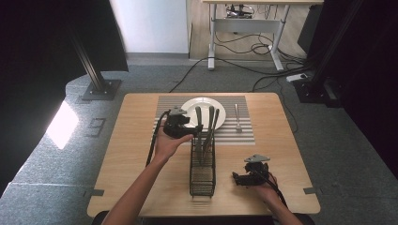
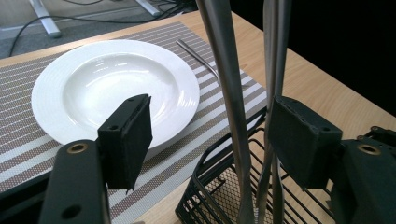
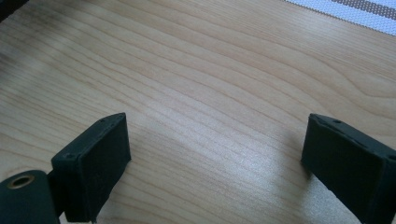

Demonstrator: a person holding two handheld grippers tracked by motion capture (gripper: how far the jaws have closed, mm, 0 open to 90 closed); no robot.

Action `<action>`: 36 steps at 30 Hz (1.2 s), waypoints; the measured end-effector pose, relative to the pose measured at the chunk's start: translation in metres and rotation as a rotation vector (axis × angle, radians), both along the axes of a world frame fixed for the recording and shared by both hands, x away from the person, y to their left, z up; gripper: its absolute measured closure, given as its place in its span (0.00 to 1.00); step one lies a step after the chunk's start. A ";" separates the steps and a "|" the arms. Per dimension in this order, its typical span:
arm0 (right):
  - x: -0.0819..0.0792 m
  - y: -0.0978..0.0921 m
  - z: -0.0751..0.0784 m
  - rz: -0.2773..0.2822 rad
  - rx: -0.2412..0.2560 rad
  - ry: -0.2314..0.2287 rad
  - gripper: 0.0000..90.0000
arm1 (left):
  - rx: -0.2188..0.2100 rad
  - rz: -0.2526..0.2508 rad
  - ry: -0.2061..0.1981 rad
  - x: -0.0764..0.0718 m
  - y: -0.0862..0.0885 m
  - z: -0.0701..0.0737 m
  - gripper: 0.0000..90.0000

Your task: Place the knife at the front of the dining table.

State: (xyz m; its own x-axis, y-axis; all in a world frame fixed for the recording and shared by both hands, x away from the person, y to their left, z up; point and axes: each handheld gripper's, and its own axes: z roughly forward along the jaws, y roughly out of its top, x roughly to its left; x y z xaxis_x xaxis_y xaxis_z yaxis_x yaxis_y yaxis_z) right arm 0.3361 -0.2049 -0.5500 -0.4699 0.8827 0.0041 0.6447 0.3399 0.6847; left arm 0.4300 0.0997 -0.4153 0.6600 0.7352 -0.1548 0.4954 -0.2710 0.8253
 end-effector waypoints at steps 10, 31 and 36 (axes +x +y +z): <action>0.000 0.000 0.000 0.002 0.001 -0.001 0.09 | 0.006 0.024 -0.035 0.005 -0.007 -0.005 0.47; 0.000 0.000 0.001 0.014 0.001 -0.002 0.11 | -0.019 -0.067 -0.036 0.004 -0.011 -0.008 0.83; 0.000 0.000 0.001 0.015 0.001 -0.002 0.11 | -0.054 -0.075 -0.018 0.005 -0.007 -0.009 0.85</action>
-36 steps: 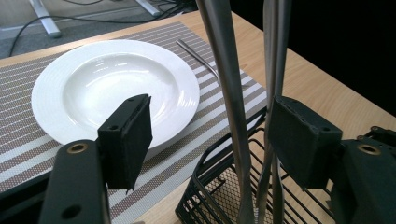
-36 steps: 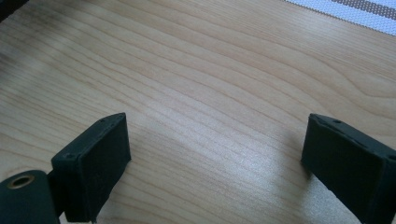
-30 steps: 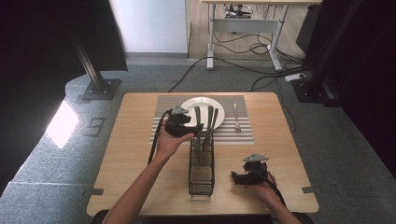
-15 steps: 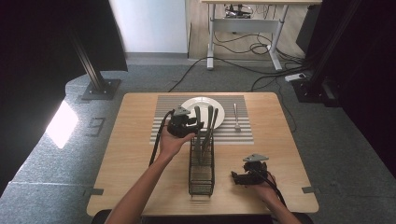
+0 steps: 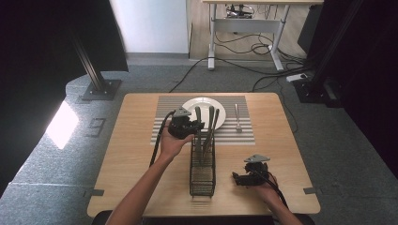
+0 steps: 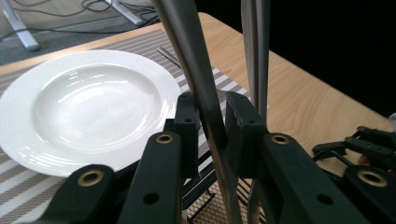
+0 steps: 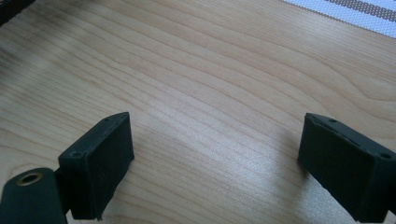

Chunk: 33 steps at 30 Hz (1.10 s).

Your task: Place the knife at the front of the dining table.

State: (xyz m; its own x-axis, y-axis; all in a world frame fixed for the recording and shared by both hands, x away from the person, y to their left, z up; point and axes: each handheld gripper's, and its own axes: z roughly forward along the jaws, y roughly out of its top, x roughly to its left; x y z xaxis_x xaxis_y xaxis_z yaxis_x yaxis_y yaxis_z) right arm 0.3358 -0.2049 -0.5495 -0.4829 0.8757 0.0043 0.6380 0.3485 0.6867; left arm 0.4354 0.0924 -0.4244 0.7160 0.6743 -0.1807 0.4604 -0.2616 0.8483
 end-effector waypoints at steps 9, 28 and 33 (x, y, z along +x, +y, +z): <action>0.000 0.000 0.000 0.000 0.000 0.000 0.11 | -0.042 -0.070 -0.046 -0.006 0.001 0.005 0.90; 0.000 0.000 0.000 0.002 0.001 0.002 0.12 | -0.138 -0.088 -0.181 -0.030 0.012 0.061 0.93; 0.000 0.000 0.000 0.000 0.003 0.003 0.12 | -0.175 -0.091 -0.219 -0.036 0.021 0.084 0.93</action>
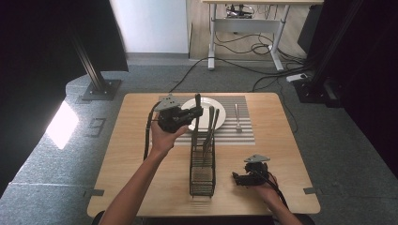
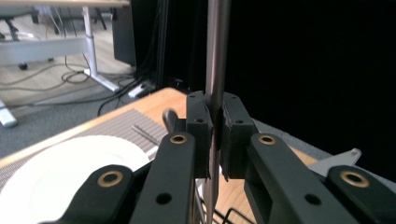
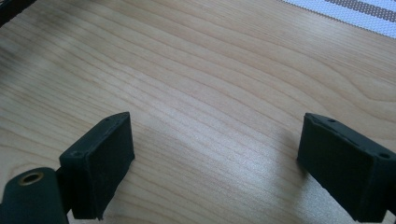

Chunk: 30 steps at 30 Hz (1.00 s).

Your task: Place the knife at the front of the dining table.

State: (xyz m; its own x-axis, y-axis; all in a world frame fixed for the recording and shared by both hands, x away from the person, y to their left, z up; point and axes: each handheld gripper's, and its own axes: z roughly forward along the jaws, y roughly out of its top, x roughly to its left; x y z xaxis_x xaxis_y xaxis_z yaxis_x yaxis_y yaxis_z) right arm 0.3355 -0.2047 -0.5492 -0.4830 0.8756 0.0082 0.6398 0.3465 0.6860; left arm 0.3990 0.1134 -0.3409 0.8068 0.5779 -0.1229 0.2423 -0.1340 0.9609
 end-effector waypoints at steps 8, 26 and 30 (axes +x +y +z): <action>0.000 0.000 0.000 0.001 0.000 -0.001 0.12 | -0.015 0.030 -0.048 -0.005 0.017 0.016 0.93; 0.000 0.000 0.000 0.003 0.000 -0.002 0.12 | 0.008 0.141 -0.056 -0.006 0.058 0.009 0.93; 0.000 0.000 0.000 0.005 0.000 -0.004 0.12 | 0.023 0.164 -0.030 -0.001 0.064 -0.003 0.93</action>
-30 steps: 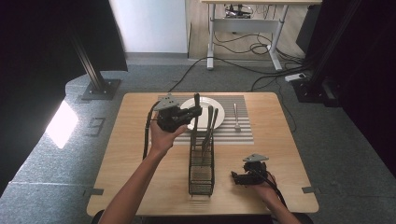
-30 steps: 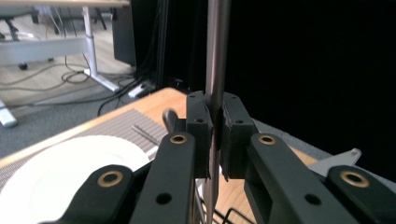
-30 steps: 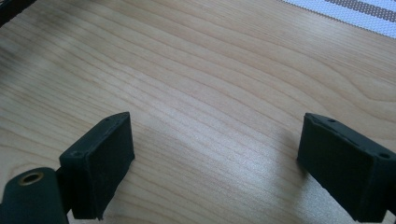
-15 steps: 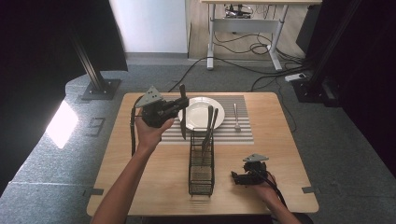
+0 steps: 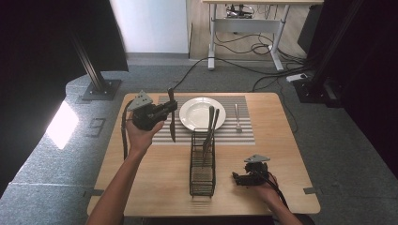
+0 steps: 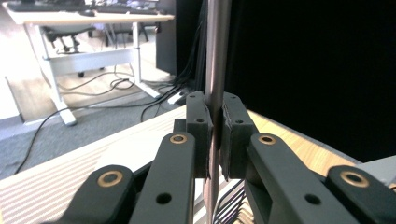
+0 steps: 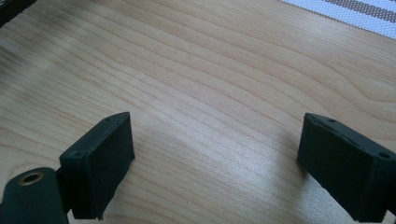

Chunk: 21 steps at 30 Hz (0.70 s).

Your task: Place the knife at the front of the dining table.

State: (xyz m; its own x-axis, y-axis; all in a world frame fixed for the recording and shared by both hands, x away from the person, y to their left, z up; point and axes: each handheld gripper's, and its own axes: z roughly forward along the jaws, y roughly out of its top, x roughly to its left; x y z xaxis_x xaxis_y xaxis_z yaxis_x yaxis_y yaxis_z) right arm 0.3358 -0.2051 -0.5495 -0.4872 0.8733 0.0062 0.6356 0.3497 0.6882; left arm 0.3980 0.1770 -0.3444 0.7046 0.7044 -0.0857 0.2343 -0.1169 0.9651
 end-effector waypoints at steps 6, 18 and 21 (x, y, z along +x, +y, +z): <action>0.000 0.000 0.000 0.002 0.000 0.001 0.12 | 0.014 0.017 0.040 0.007 0.005 -0.020 0.93; 0.000 0.000 0.000 0.002 0.001 0.000 0.12 | 0.049 0.063 0.104 0.019 0.016 -0.047 0.93; 0.000 0.000 0.000 0.004 0.001 -0.001 0.12 | 0.068 0.081 0.113 0.022 0.017 -0.052 0.93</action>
State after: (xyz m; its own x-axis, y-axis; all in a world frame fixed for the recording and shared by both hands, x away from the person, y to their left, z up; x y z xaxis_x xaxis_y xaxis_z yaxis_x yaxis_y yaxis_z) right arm 0.3358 -0.2053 -0.5495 -0.4905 0.8714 0.0061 0.6336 0.3518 0.6890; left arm 0.4197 0.1942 -0.3960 0.6337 0.7655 -0.1114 0.3519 -0.1571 0.9228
